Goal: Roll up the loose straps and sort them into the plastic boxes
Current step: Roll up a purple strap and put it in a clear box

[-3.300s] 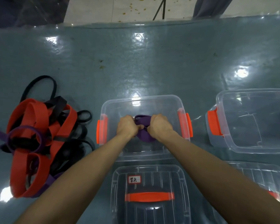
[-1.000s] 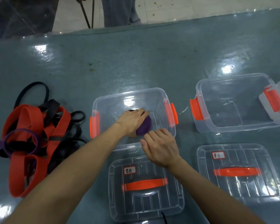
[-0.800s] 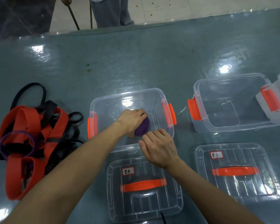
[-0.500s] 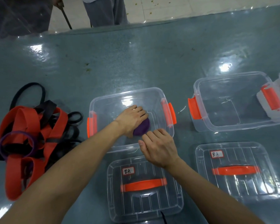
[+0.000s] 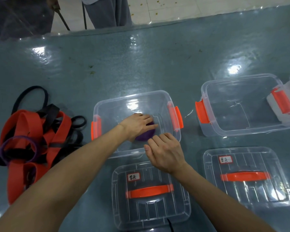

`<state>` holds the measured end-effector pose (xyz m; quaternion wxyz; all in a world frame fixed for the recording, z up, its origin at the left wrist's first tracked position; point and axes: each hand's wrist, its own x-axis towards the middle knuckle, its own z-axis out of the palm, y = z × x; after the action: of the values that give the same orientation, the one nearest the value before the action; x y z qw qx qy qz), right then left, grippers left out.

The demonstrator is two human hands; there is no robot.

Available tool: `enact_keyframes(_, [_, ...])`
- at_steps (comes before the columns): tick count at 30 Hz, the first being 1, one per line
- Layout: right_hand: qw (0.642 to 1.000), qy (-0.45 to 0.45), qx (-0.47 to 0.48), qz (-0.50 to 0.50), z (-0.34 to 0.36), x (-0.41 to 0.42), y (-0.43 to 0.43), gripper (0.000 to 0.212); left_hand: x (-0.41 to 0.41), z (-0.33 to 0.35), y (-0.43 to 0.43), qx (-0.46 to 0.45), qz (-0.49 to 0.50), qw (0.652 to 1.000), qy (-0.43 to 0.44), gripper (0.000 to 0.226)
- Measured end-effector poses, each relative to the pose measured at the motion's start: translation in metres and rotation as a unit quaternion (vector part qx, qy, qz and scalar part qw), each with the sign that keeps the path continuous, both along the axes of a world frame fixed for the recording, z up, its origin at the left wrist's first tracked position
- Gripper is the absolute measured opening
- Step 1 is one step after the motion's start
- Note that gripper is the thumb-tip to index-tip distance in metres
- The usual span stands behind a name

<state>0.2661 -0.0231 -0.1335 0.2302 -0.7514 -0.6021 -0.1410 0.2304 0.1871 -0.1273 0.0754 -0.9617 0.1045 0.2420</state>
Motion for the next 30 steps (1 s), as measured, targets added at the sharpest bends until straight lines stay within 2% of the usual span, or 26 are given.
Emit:
enact_keyframes(8, [1.0, 0.004, -0.003, 0.001, -0.002, -0.001, 0.0, 0.036, -0.007, -0.001, -0.005, 0.002, -0.022, 0.999, -0.026, 0.089])
enact_keyframes(15, [1.0, 0.005, -0.005, -0.001, 0.0, -0.001, 0.0, 0.035, -0.01, 0.002, -0.002, -0.015, -0.038, 0.998, -0.053, 0.08])
enact_keyframes(20, [1.0, 0.001, -0.001, -0.004, 0.002, -0.001, 0.001, 0.034, -0.016, 0.001, 0.002, -0.035, -0.026, 0.997, -0.067, 0.065])
enact_keyframes(27, [1.0, 0.0, -0.003, -0.007, 0.002, -0.001, 0.001, 0.035, -0.025, 0.006, 0.006, -0.06, -0.003, 0.996, -0.067, 0.067])
enact_keyframes(30, [1.0, 0.002, -0.007, -0.009, 0.001, -0.001, 0.001, 0.035, -0.029, 0.01, 0.007, -0.056, 0.01, 0.996, -0.075, 0.055])
